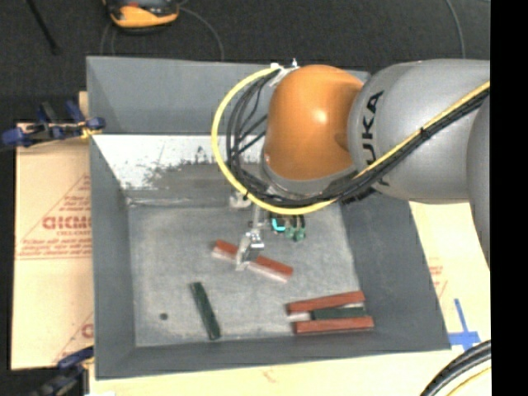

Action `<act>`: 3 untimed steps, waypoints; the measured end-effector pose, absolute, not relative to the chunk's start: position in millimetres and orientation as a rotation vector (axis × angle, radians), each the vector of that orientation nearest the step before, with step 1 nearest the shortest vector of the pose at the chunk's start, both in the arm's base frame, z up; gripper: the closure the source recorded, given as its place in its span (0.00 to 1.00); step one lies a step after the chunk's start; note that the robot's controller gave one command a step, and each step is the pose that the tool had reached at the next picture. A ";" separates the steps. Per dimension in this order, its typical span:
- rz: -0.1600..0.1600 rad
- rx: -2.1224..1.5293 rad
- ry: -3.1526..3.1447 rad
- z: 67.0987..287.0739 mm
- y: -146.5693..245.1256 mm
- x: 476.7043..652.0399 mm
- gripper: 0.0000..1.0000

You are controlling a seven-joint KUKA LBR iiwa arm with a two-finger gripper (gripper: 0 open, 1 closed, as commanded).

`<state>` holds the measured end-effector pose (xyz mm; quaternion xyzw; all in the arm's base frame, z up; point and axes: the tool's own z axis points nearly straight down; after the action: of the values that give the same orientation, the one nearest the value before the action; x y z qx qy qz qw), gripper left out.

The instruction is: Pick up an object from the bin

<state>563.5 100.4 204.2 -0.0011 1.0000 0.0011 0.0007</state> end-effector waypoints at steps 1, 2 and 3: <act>0.007 -0.116 3.124 84.3 86.0 588.4 1.00; 0.007 -0.115 3.124 84.3 85.9 588.4 1.00; -0.001 -0.196 3.131 111.0 84.5 583.1 1.00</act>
Offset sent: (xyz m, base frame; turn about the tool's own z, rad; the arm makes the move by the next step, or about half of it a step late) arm 0.0000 0.0000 0.0000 0.0000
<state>583.1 84.5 111.0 -0.0624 0.9980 -0.0003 0.0022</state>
